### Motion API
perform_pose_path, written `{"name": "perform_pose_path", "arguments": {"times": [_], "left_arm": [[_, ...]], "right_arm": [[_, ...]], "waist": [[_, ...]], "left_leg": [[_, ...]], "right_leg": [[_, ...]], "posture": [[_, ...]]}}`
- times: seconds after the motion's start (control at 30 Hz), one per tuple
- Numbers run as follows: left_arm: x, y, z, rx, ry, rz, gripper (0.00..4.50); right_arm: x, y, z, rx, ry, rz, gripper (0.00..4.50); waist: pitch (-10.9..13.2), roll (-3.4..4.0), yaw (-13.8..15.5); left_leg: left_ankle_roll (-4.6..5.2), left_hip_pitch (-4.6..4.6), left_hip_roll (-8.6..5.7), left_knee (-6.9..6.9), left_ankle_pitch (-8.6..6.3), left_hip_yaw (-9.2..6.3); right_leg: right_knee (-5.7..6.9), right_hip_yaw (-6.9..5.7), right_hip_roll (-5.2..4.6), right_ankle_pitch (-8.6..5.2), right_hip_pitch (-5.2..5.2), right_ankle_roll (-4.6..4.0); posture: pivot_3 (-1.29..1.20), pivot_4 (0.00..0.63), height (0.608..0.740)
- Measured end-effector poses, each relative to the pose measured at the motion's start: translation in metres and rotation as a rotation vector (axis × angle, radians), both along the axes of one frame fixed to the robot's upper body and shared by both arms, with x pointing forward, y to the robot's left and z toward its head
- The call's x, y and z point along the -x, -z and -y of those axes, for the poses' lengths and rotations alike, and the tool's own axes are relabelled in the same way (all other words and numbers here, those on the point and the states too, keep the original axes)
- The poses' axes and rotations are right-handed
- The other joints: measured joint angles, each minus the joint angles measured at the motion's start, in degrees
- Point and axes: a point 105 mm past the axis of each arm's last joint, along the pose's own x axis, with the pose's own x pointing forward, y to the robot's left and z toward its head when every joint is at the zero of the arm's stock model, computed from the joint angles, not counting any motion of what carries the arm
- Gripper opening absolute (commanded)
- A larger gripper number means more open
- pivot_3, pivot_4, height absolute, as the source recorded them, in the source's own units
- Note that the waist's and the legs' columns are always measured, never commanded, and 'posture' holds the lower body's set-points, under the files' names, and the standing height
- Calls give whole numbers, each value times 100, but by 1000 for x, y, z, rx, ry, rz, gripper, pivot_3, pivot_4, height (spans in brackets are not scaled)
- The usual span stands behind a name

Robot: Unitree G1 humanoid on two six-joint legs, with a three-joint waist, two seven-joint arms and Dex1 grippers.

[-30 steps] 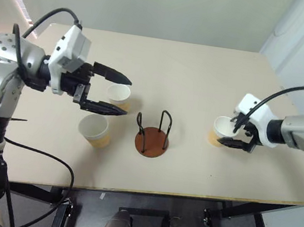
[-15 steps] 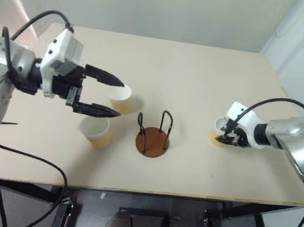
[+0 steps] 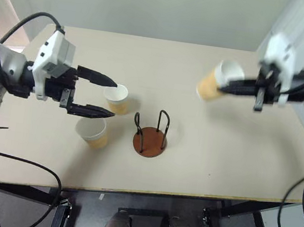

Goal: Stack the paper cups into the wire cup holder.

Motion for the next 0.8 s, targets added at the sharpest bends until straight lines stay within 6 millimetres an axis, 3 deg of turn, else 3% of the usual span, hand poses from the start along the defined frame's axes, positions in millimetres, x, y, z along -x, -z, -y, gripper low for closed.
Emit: {"name": "perform_pose_path", "arguments": {"times": [0.13, 0.27, 0.47, 0.8], "left_arm": [[0, 1, -2, -8, -7, 4, 4207], [3, 6, -11, -56, -31, -16, 4207], [15, 4, -28, -104, -76, -18, 4207], [26, 6, -29, -99, -73, -34, 4207]], "right_arm": [[13, 35, -44, 75, -179, -88, 69], [12, 58, -73, 114, -219, -108, 69], [11, 63, -80, 126, -224, -90, 69], [7, 71, -70, 210, -233, -63, 69]], "waist": [[4, 6, -2], [4, 7, -2], [4, 6, 7], [3, 5, -9]], "left_leg": [[-1, -6, -1, 4, 0, -4], [-1, -10, 0, 3, 0, -6], [-4, -13, -4, 1, -5, -7], [-10, -9, -4, 0, -6, -8]], "right_leg": [[5, -1, -1, 1, -6, 1], [7, -2, -2, 1, -11, 0], [6, -3, -8, -3, -12, -9], [14, -3, -7, 2, -15, -24]], "posture": [[0, 150, 740], [0, 150, 740], [0, 150, 740], [0, 150, 740]]}}
